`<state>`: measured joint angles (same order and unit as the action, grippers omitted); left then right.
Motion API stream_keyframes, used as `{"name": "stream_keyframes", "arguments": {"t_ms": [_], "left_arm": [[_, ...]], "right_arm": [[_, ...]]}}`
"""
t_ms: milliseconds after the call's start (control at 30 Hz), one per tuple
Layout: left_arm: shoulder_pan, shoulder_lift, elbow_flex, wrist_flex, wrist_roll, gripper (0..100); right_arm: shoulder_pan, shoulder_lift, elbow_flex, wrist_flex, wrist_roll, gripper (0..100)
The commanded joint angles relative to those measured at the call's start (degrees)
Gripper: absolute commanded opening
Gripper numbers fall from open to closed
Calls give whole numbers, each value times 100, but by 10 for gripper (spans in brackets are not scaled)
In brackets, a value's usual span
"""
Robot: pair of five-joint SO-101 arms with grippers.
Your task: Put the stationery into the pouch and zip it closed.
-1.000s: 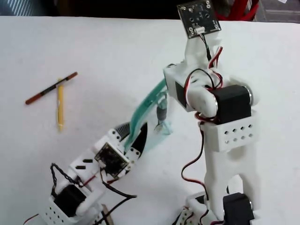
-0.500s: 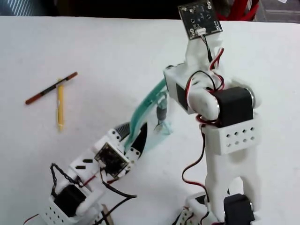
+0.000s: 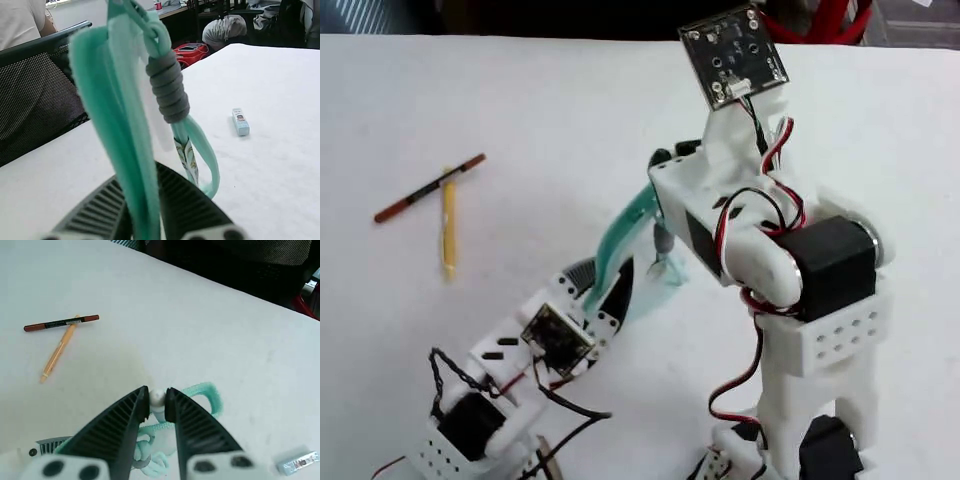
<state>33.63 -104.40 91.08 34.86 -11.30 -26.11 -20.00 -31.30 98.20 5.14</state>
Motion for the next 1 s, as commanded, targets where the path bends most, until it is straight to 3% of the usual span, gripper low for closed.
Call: {"name": "stream_keyframes", "arguments": {"t_ms": [0, 267, 467, 633, 800, 967], "left_arm": [[-127, 13, 9, -97, -62, 27], [-127, 13, 18, -114, -62, 27], [-127, 13, 18, -114, -62, 27], [-127, 13, 26, -114, -62, 27], [-127, 13, 26, -123, -62, 27], [-127, 13, 35, -123, -62, 27]], "right_arm": [[-31, -75, -237, 22, 44, 18], [136, 163, 343, 31, 0, 18], [1754, 224, 923, 31, 70, 18], [2659, 286, 1037, 31, 756, 19], [2738, 286, 1582, -57, 1134, 19], [2123, 215, 1934, -4, 1222, 19]]}}
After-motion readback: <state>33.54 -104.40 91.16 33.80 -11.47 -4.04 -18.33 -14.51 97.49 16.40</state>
